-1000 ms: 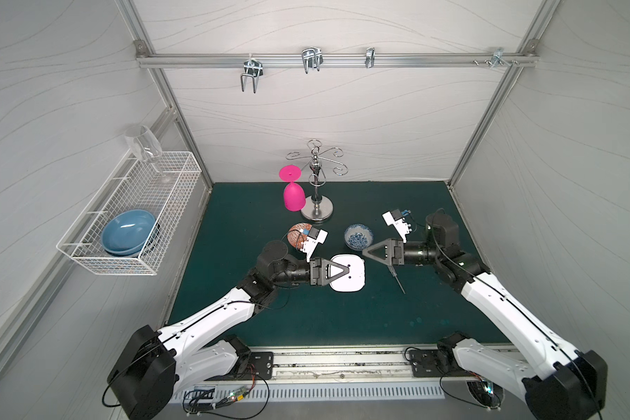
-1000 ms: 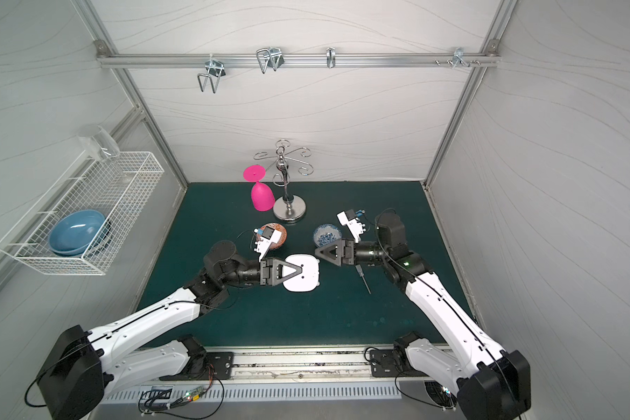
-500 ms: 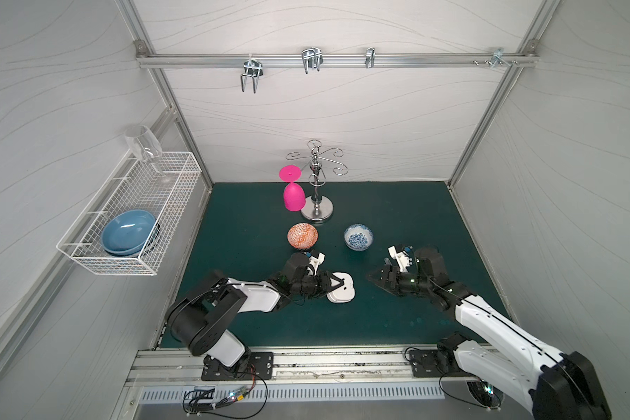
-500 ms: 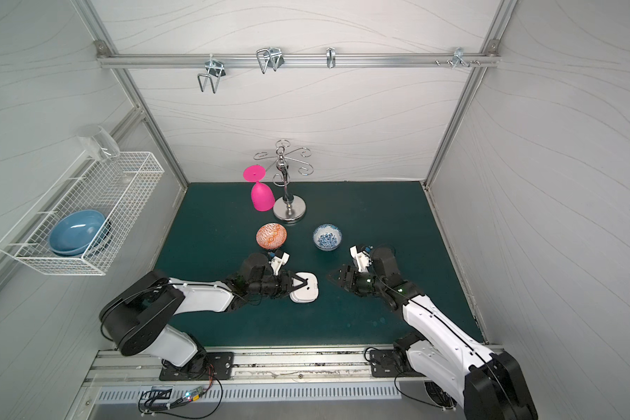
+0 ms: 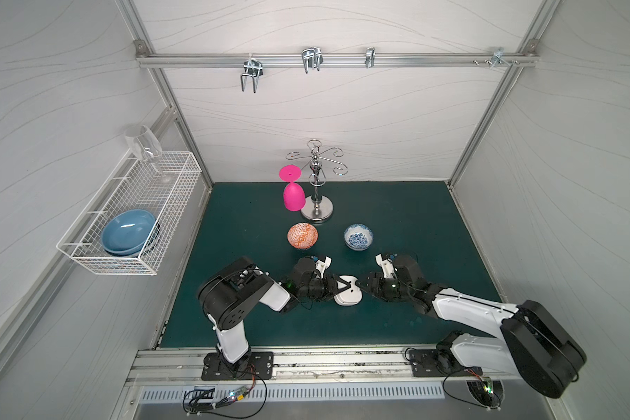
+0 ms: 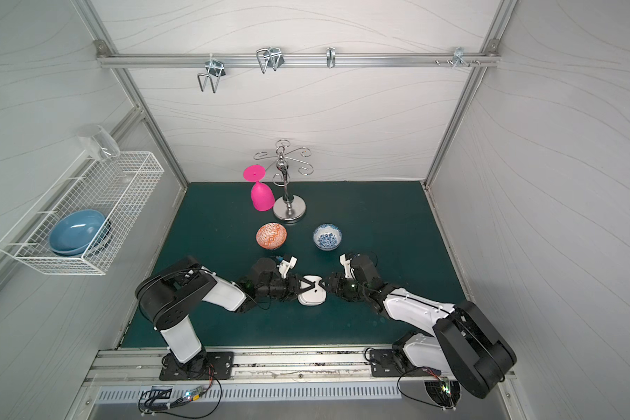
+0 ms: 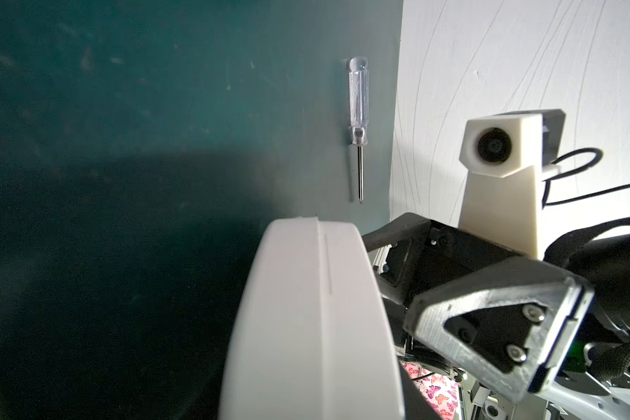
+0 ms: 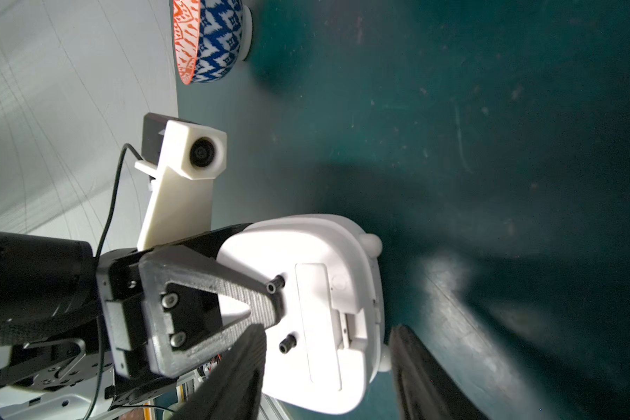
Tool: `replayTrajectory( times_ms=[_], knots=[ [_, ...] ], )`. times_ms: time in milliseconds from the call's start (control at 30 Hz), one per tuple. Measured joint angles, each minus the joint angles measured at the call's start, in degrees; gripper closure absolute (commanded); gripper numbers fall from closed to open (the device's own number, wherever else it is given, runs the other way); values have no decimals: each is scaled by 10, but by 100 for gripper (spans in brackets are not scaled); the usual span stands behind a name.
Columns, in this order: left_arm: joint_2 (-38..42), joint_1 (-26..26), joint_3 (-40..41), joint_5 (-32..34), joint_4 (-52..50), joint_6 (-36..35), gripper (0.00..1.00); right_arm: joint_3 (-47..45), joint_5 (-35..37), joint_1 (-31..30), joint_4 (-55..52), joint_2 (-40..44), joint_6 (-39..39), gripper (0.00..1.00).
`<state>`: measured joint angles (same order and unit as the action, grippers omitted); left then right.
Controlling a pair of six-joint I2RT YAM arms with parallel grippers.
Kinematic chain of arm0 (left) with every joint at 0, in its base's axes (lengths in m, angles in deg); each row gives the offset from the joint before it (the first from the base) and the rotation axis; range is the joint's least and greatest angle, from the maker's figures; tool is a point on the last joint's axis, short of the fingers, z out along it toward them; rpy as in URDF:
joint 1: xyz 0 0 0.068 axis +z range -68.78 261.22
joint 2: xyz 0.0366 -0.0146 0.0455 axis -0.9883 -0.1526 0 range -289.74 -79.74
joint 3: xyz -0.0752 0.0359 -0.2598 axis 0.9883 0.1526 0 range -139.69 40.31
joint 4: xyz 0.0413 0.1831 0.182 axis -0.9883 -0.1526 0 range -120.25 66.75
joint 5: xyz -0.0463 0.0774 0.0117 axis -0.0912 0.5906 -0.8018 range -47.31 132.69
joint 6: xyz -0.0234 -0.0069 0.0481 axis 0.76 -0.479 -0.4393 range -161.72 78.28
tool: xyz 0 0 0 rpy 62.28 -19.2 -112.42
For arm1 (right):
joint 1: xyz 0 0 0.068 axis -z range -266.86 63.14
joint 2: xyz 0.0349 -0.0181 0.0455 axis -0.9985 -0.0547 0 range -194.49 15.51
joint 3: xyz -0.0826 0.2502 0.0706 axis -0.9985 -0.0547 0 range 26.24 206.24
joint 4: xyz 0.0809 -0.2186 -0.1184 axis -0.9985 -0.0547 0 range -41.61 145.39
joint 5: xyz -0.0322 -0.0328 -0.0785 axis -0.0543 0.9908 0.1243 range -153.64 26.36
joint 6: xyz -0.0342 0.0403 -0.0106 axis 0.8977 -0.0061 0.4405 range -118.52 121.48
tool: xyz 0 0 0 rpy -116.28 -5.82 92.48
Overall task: Remove the battery from the alarm
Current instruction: Remove the cover from the alarm.
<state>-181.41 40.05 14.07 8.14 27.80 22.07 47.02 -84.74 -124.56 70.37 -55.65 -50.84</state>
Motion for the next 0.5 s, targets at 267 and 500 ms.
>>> replayTrajectory(
  times_ms=[267,500],
  knots=[
    [-5,0,0,0,9,4,94,7,19,-12,13,-8,3,54],
    [-5,0,0,1,9,4,94,7,29,-23,11,-8,3,58]
  ],
)
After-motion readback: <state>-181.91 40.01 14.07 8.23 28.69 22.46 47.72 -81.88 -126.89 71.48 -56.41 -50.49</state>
